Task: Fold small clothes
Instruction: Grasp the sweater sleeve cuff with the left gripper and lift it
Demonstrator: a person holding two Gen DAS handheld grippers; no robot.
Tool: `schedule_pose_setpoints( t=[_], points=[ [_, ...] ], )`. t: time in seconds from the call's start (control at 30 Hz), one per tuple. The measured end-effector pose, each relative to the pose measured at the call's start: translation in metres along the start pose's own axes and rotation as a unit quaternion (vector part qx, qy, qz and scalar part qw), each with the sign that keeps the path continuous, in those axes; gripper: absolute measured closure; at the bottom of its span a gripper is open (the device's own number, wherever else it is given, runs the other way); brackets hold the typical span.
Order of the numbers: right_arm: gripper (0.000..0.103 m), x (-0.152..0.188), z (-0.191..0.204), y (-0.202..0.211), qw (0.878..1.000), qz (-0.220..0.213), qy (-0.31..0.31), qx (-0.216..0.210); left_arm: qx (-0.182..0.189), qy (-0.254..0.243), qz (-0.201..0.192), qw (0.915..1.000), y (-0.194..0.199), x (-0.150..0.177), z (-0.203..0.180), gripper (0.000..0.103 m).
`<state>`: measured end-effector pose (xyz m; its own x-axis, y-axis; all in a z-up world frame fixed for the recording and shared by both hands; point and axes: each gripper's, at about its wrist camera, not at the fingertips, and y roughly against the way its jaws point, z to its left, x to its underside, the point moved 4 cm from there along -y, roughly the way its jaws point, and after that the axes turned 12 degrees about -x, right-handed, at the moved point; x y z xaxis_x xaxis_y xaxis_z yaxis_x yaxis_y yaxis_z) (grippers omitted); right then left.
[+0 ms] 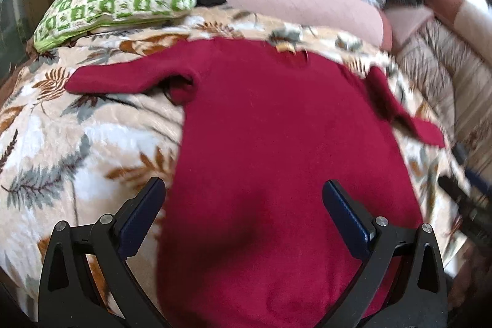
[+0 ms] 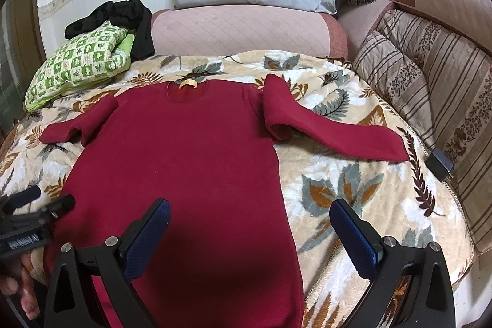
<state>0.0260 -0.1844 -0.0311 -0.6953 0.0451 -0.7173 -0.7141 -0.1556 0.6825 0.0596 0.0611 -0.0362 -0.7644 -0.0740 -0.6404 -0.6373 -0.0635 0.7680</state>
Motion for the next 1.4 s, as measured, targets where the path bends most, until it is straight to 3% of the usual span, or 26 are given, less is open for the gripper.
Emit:
schedule_pose_setpoints(
  t=[0.13, 0.23, 0.33, 0.43, 0.6, 0.7, 0.83, 0.93, 1.07, 1.17, 1.23, 1.3, 1.37, 1.4],
  points=[
    [0.001, 0.000, 0.004, 0.000, 1.000, -0.001, 0.009, 0.001, -0.036, 0.047, -0.024, 0.9980, -0.009, -0.037, 0.062, 0.000],
    [0.001, 0.000, 0.007, 0.000, 1.000, -0.004, 0.013, 0.000, -0.037, 0.101, -0.021, 0.9940, -0.028, -0.064, 0.126, 0.000],
    [0.001, -0.001, 0.007, 0.000, 1.000, -0.005, 0.011, -0.005, 0.001, 0.160, -0.007, 0.9870, -0.048, -0.089, 0.185, 0.000],
    [0.001, -0.001, 0.004, -0.002, 1.000, -0.007, 0.003, -0.013, 0.039, 0.233, 0.042, 0.9709, -0.079, -0.104, 0.231, 0.001],
    [0.001, -0.002, 0.001, -0.004, 1.000, -0.003, -0.011, -0.025, 0.125, 0.314, 0.072, 0.9384, -0.122, -0.111, 0.259, 0.001],
    [0.001, -0.002, 0.000, -0.005, 0.999, -0.001, -0.014, -0.030, 0.143, 0.333, 0.091, 0.9273, -0.145, -0.108, 0.263, 0.001],
    [0.001, -0.002, 0.000, -0.007, 0.999, 0.001, -0.017, -0.034, 0.155, 0.384, 0.103, 0.9042, -0.172, -0.098, 0.276, 0.001],
    [0.001, -0.002, 0.000, -0.009, 0.999, 0.004, -0.017, -0.035, 0.158, 0.407, 0.074, 0.8964, -0.176, -0.103, 0.283, 0.001],
    [0.001, -0.003, 0.000, -0.010, 0.999, 0.005, -0.020, -0.037, 0.202, 0.427, 0.036, 0.8807, -0.171, -0.116, 0.289, 0.001],
    [0.001, -0.003, 0.001, -0.011, 0.999, 0.006, -0.020, -0.037, 0.201, 0.425, 0.019, 0.8823, -0.168, -0.120, 0.294, 0.004],
    [0.001, -0.003, 0.001, -0.011, 0.999, 0.007, -0.018, -0.038, 0.185, 0.420, 0.013, 0.8882, -0.168, -0.121, 0.296, 0.004],
    [0.001, -0.003, 0.001, -0.012, 0.999, 0.007, -0.018, -0.039, 0.141, 0.401, 0.037, 0.9043, -0.176, -0.121, 0.295, 0.011],
    [0.001, -0.003, 0.002, -0.012, 0.999, 0.007, -0.019, -0.040, 0.087, 0.363, 0.065, 0.9254, -0.186, -0.121, 0.289, 0.031],
    [0.001, -0.003, 0.002, -0.013, 0.999, 0.009, -0.020, -0.040, 0.067, 0.346, 0.068, 0.9334, -0.188, -0.122, 0.287, 0.035]
  ],
)
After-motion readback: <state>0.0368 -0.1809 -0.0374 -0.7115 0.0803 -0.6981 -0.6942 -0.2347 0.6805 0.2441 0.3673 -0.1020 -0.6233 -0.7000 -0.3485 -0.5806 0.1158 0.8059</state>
